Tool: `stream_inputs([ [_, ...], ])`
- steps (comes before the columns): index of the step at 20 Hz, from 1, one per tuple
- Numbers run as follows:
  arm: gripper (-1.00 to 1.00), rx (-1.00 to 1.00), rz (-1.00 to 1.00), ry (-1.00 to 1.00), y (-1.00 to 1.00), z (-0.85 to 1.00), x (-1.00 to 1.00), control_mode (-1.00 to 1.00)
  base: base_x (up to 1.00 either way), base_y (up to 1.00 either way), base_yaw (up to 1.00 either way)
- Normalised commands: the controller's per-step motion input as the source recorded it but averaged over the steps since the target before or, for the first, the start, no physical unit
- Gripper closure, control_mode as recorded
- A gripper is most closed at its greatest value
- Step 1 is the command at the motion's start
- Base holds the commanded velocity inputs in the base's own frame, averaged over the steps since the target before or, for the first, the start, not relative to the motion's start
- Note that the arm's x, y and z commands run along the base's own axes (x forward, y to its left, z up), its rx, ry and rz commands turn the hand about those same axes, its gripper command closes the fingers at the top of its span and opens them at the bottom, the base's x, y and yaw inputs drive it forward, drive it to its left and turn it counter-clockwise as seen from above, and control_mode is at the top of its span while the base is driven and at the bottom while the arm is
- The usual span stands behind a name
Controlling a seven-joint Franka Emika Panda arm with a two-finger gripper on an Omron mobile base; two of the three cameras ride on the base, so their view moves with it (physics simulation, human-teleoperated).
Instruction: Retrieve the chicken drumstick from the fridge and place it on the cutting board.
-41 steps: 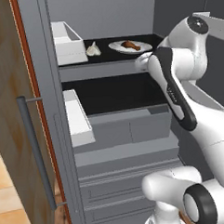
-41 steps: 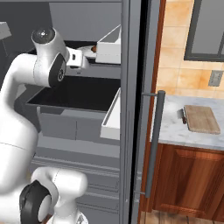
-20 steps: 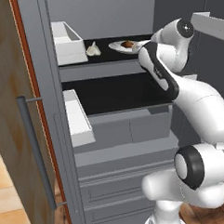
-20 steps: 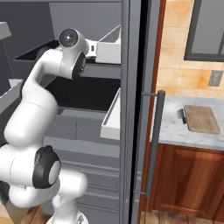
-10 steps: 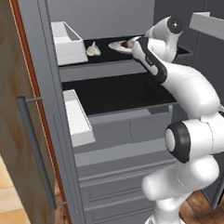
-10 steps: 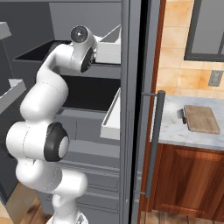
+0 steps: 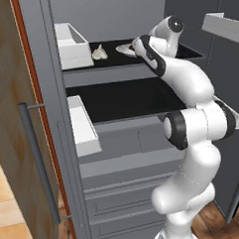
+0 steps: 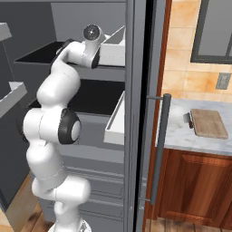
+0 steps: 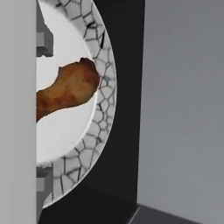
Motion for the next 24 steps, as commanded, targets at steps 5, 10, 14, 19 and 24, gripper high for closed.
stream_inputs([
  [5, -1.0, -0.02, 0.0, 0.01, 0.0, -0.14, 0.55, -1.0, 0.0, 0.0, 0.0],
  [10, -1.0, -0.06, 0.02, 0.05, 0.0, -0.23, 0.4, -1.0, 0.0, 0.0, 0.0],
  [14, -1.0, -0.01, 0.04, 0.05, 0.0, -0.07, 0.37, -1.0, 0.0, 0.0, 0.0],
  [19, -1.0, -0.03, 0.07, 0.02, 0.18, -0.16, -0.17, -1.0, 0.0, 0.0, 0.0],
  [24, -1.0, 0.0, 0.01, -0.03, 0.01, -0.03, -0.3, -1.0, 0.0, 0.0, 0.0],
])
